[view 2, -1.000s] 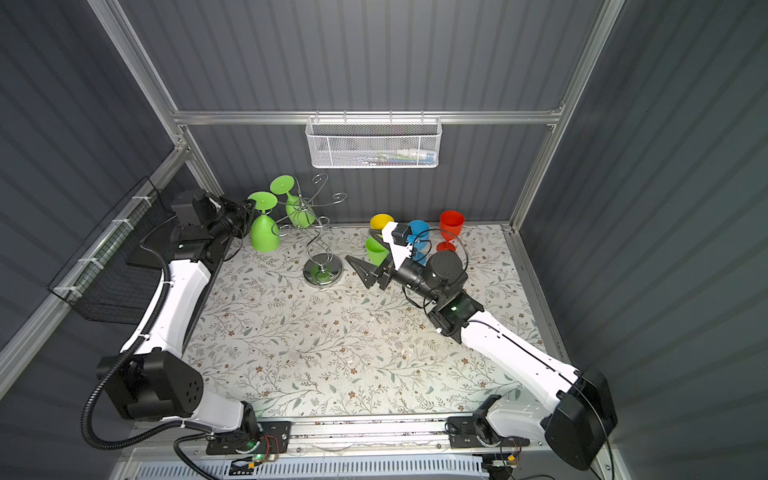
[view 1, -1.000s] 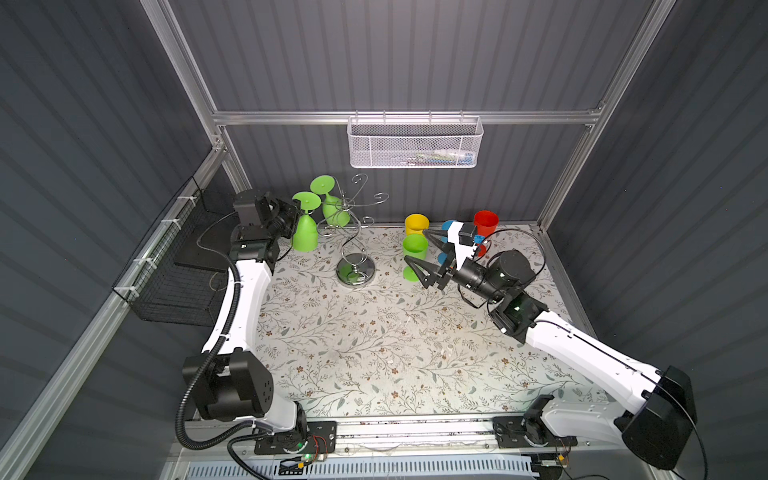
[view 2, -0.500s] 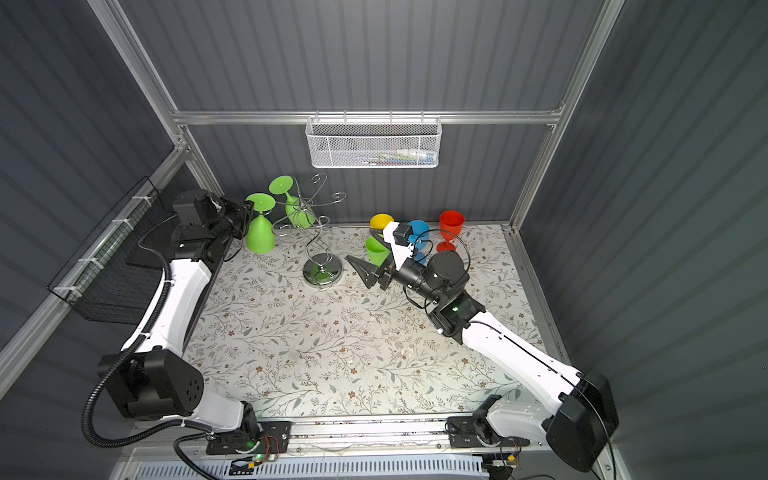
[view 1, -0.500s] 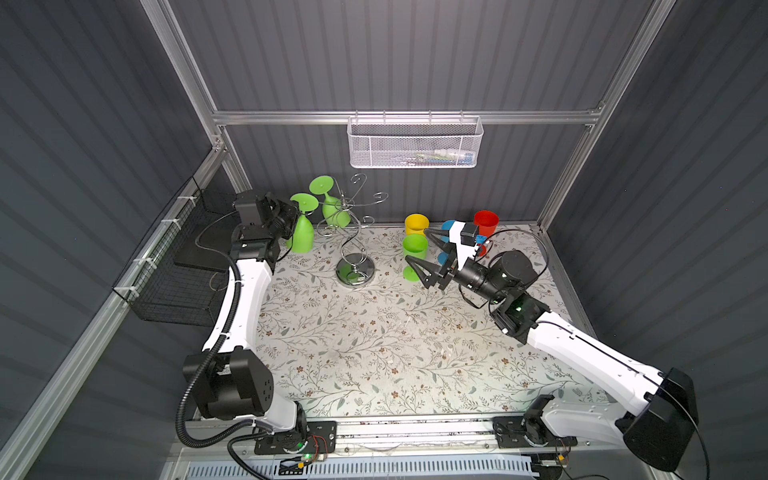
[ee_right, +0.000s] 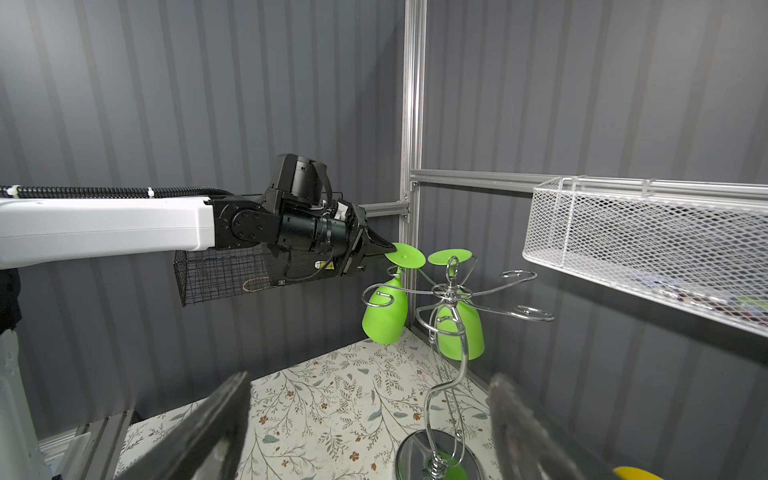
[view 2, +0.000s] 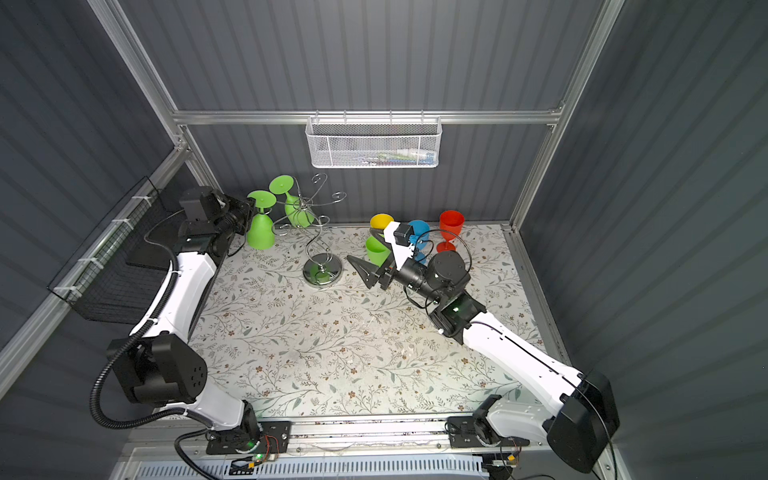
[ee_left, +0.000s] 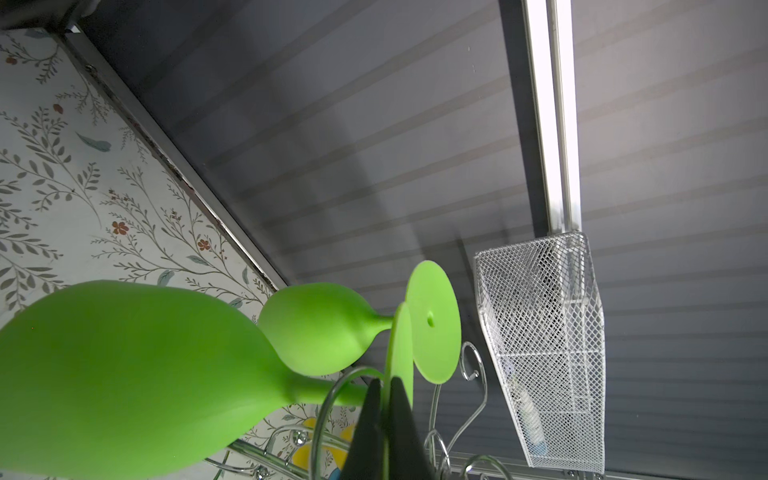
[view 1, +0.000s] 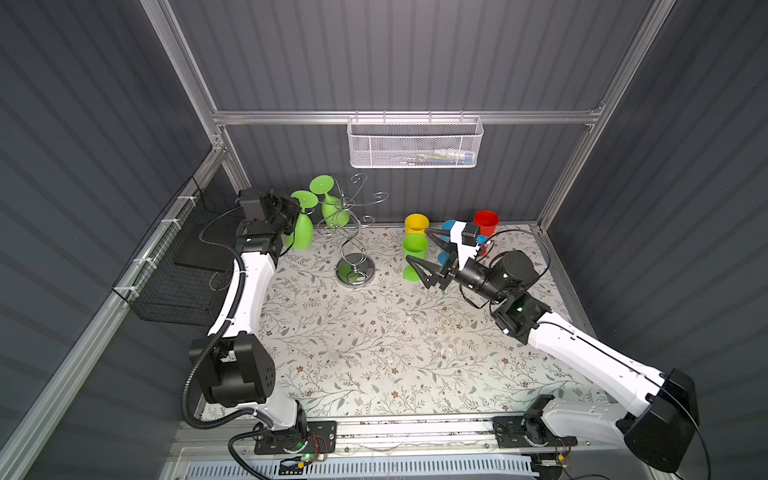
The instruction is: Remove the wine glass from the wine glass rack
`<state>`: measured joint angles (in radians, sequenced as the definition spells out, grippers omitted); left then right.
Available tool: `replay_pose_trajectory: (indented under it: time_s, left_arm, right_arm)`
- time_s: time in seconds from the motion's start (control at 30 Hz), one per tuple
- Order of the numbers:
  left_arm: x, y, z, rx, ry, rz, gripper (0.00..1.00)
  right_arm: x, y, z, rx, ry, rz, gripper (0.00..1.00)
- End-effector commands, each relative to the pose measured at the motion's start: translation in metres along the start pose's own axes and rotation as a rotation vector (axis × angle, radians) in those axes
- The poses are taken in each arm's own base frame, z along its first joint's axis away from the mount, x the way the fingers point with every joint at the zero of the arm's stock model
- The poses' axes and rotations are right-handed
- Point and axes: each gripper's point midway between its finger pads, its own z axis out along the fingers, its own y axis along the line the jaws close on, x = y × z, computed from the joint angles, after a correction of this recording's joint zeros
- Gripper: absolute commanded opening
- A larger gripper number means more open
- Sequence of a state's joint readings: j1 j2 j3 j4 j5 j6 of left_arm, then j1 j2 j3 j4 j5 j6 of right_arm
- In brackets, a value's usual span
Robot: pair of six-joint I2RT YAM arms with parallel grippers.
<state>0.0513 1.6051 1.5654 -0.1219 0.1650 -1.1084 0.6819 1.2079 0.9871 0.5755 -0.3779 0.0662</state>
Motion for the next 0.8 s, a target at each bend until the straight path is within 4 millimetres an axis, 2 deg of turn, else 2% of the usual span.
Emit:
replay_pose_trajectory:
  time_s: [0.0, 0.23, 0.43, 0.57, 0.77]
  left_arm:
    - [-0.008, -0.028, 0.0, 0.101, -0.004, 0.013, 0.0]
    - [0.007, -0.038, 0.006, 0.148, 0.063, 0.023, 0.0]
    - [0.032, -0.041, 0.008, 0.159, 0.136, 0.032, 0.0]
    - [0.042, -0.037, 0.003, 0.156, 0.157, 0.027, 0.0]
    - [0.046, -0.036, -0.014, 0.15, 0.162, 0.04, 0.0]
  right_arm:
    - [-0.006, 0.004, -0.003, -0.009, -0.018, -0.017, 0.89]
    - [-0.005, 0.004, -0.003, -0.009, -0.015, -0.015, 0.89]
    - [-0.005, 0.005, -0.003, -0.012, -0.016, -0.012, 0.89]
    - [-0.006, 0.005, -0.004, -0.012, -0.017, -0.011, 0.89]
    - [-0.006, 0.006, -0.003, -0.019, -0.016, -0.006, 0.89]
